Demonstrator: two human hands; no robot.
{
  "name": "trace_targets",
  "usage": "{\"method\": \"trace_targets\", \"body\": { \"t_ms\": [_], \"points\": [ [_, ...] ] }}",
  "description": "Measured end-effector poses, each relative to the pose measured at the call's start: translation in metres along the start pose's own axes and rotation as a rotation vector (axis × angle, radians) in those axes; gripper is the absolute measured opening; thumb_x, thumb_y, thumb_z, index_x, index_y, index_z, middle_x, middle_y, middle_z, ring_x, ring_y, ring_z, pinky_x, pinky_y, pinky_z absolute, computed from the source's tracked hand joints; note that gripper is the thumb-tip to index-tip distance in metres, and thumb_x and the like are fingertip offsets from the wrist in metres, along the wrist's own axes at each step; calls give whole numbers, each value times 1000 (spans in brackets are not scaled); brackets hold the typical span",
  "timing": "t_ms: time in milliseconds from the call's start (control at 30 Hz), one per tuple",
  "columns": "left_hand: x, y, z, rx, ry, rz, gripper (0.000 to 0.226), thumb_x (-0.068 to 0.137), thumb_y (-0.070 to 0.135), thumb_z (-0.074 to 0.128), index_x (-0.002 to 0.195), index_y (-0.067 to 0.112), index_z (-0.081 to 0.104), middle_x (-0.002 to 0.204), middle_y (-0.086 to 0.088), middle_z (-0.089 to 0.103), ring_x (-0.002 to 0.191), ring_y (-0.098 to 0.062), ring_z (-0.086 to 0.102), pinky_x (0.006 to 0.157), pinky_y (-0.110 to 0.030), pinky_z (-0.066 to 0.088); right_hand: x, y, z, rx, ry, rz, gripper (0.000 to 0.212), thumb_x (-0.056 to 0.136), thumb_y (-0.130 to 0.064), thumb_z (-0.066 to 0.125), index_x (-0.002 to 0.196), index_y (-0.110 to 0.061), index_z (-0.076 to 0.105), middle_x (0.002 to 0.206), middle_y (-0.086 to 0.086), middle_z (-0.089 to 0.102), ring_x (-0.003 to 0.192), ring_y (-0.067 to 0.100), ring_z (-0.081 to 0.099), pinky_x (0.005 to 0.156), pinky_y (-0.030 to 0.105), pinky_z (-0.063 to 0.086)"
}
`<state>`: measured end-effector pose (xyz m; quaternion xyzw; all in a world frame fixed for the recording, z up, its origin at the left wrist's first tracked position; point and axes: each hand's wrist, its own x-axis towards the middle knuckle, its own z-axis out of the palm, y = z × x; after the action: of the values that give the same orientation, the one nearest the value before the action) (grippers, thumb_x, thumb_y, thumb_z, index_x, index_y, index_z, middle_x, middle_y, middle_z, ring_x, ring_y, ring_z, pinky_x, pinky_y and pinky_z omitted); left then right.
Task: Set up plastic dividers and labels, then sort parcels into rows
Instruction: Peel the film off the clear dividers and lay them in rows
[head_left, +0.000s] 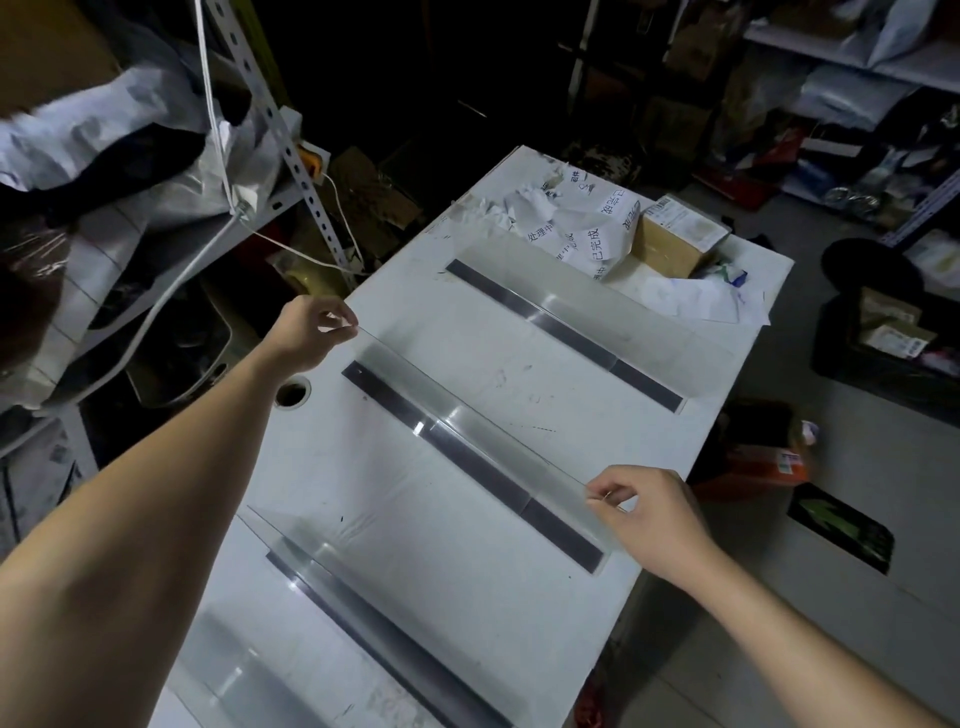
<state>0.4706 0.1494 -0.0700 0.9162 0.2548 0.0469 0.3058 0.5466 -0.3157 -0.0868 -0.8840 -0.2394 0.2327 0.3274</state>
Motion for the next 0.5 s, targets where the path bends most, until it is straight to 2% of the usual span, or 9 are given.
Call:
{"method": "trace_targets", "body": {
  "t_ms": [100,367,500],
  "points": [
    [-2,-1,4,-52,20,-2,3,93,13,73,96,11,72,104,-5,72,101,-24,69,93,-39,55,-1,0,2,1,3,12,14,86,-14,78,81,-28,76,79,-20,71,78,1,67,70,20,54],
    [1,1,11,-140,38,5,6,93,12,73,99,11,71,120,-9,71,112,-27,68,102,-40,53,-4,-3,-1,-15,0,20,12,87,-13,77,83,-24,76,81,-18,71,79,5,68,73,25,58],
    [2,3,13,-138,32,-16,9,93,13,73,101,17,70,127,-7,68,119,-28,66,103,-39,52,-6,-4,-2,-21,11,24,10,87,-13,75,84,-23,77,81,-17,71,78,3,68,70,20,57]
  ]
}}
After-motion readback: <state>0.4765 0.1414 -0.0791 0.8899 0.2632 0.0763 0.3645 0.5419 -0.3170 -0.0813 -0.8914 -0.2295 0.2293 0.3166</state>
